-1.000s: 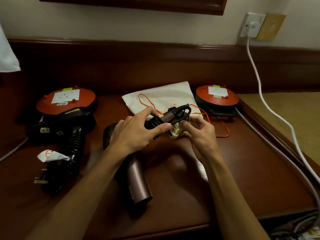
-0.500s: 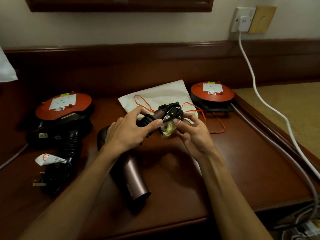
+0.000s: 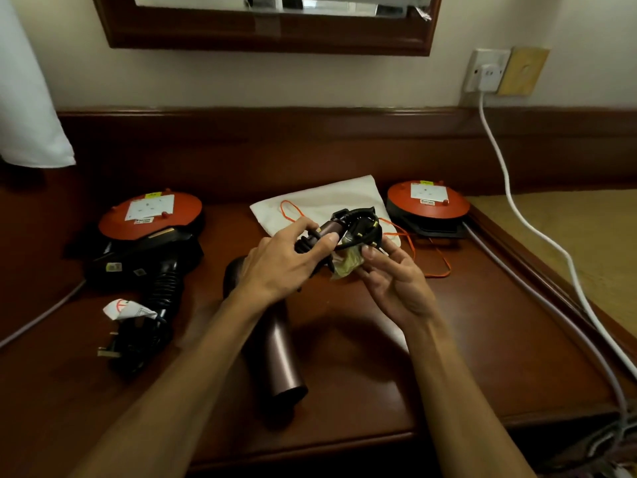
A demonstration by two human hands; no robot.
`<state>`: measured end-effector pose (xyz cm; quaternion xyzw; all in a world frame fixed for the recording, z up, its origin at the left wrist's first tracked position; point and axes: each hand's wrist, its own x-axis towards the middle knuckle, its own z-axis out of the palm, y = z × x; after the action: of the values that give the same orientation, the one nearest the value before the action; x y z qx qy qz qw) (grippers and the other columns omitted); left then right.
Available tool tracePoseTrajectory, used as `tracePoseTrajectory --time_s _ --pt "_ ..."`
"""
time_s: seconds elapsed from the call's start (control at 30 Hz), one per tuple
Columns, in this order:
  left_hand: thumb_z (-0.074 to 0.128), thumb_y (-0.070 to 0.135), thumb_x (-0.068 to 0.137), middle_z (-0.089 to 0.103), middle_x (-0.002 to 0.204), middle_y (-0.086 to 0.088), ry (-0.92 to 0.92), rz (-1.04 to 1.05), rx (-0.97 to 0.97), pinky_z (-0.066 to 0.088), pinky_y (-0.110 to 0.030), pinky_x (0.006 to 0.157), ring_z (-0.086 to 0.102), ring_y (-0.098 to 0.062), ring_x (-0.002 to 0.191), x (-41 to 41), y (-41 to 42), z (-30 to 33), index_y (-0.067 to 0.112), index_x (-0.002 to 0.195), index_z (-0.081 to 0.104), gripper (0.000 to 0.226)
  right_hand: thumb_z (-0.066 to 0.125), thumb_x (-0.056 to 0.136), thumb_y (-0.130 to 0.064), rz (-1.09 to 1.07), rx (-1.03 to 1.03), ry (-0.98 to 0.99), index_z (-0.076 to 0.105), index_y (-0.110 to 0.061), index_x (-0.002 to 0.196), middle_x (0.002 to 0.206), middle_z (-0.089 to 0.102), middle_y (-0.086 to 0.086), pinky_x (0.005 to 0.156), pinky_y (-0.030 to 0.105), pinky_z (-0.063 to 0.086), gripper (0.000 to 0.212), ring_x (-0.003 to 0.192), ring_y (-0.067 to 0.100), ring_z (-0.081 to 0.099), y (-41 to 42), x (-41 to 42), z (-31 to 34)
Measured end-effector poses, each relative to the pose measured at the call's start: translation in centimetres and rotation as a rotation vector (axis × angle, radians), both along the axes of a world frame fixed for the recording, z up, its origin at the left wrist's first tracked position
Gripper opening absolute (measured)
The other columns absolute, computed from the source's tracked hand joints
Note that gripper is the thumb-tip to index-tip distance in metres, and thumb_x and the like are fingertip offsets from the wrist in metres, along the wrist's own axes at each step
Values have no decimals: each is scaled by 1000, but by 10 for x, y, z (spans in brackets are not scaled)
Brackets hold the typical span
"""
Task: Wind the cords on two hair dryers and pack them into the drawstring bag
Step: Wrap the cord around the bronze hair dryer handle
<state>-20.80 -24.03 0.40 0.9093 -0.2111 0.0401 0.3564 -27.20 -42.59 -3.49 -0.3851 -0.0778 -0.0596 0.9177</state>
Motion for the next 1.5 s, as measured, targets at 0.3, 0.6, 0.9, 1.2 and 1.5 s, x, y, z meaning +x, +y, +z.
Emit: tracePoseTrajectory --time_s 0.3,0.6,0.9,1.2,1.5 --pt "68 75 74 80 92 6 -46 124 -260 61 -38 82 74 -19 92 -5 -16 6 42 110 79 49 57 86 8 -71 32 16 70 -4 112 117 70 17 100 42 52 31 109 29 69 -5 3 -3" --pt "70 75 71 81 94 5 -35 190 -354 61 -39 82 75 -20 95 -4 -18 4 44 107 79 48 88 67 -8 -30 46 -22 72 -3 115 116 72 16 96 38 57 52 109 27 70 4 4 -2" --pt "71 70 79 78 92 14 20 27 -322 61 -37 84 73 -8 93 2 -11 -1 47 110 78 39 58 92 -4 -100 -282 -66 62 -5 131 127 66 18 94 42 56 39 118 34 64 -6 -4 -4" --pt "30 64 99 71 95 11 -33 -145 -28 49 -43 88 67 -22 99 13 -10 -2 44 94 64 40 69 88 -18 -405 -769 -105 68 -18 120 111 74 1 92 56 56 32 110 33 68 1 -2 -8" --pt "18 65 105 73 119 2 -174 -351 475 47 -42 85 67 -26 109 6 -10 -16 39 123 60 52 87 73 -7 -106 -1075 157 36 -39 151 140 54 -9 106 30 47 98 127 8 57 -24 -33 -23"
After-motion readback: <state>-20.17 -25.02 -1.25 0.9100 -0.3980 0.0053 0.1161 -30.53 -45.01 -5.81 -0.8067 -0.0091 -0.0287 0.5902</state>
